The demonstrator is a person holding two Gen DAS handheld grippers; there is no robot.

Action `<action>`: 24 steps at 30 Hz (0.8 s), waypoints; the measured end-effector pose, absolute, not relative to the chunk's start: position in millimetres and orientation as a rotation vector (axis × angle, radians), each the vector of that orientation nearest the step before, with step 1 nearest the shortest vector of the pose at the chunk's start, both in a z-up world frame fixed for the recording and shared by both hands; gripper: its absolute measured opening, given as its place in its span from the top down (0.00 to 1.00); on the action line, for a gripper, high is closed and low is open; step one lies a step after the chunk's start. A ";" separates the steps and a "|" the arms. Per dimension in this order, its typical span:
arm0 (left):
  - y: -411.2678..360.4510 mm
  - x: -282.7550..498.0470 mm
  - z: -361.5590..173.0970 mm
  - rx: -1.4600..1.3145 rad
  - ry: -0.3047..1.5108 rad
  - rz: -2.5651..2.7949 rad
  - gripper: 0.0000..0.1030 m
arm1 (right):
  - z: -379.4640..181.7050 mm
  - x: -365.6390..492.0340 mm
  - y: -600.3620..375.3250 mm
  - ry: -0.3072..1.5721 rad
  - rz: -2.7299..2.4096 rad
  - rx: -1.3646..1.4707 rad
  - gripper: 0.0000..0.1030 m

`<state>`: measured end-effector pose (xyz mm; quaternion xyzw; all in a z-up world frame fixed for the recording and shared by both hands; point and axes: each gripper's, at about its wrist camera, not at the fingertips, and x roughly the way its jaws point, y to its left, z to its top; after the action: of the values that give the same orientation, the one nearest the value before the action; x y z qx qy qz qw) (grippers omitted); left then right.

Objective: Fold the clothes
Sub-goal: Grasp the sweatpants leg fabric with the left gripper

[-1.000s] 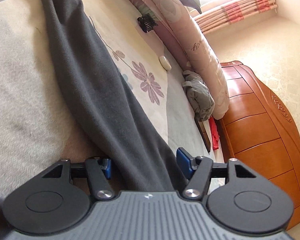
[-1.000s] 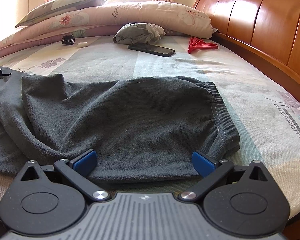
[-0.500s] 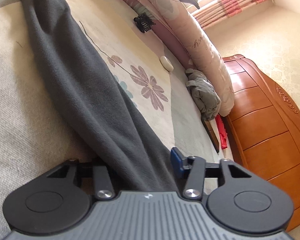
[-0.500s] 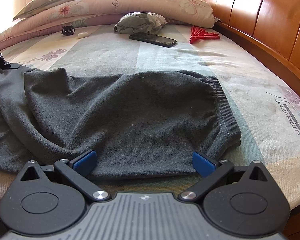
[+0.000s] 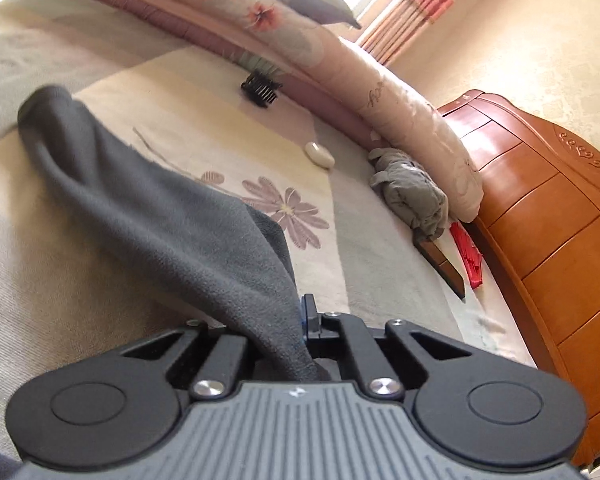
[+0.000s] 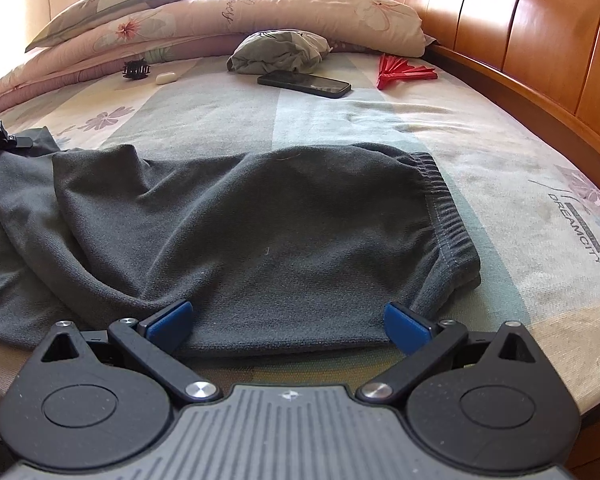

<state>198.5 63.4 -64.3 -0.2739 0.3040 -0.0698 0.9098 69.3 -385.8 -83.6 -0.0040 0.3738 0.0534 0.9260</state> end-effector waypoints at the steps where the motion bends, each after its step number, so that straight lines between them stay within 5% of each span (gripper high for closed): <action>1: 62.2 191.8 -56.9 -0.543 0.611 -0.147 0.97 | -80.8 68.1 -386.4 0.761 0.115 0.003 0.00; 11: 52.5 116.1 -2.1 -0.366 0.474 -0.113 0.97 | -49.6 48.3 -391.5 0.684 0.281 0.238 0.00; 24: 43.6 46.0 -13.6 -0.241 0.474 -0.009 0.97 | -63.0 41.4 -385.8 0.735 0.457 0.486 0.00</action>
<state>46.0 43.6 -13.6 -0.1192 0.2341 -0.0044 0.9649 41.4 -385.8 -63.0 0.2331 0.3527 0.2193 0.8793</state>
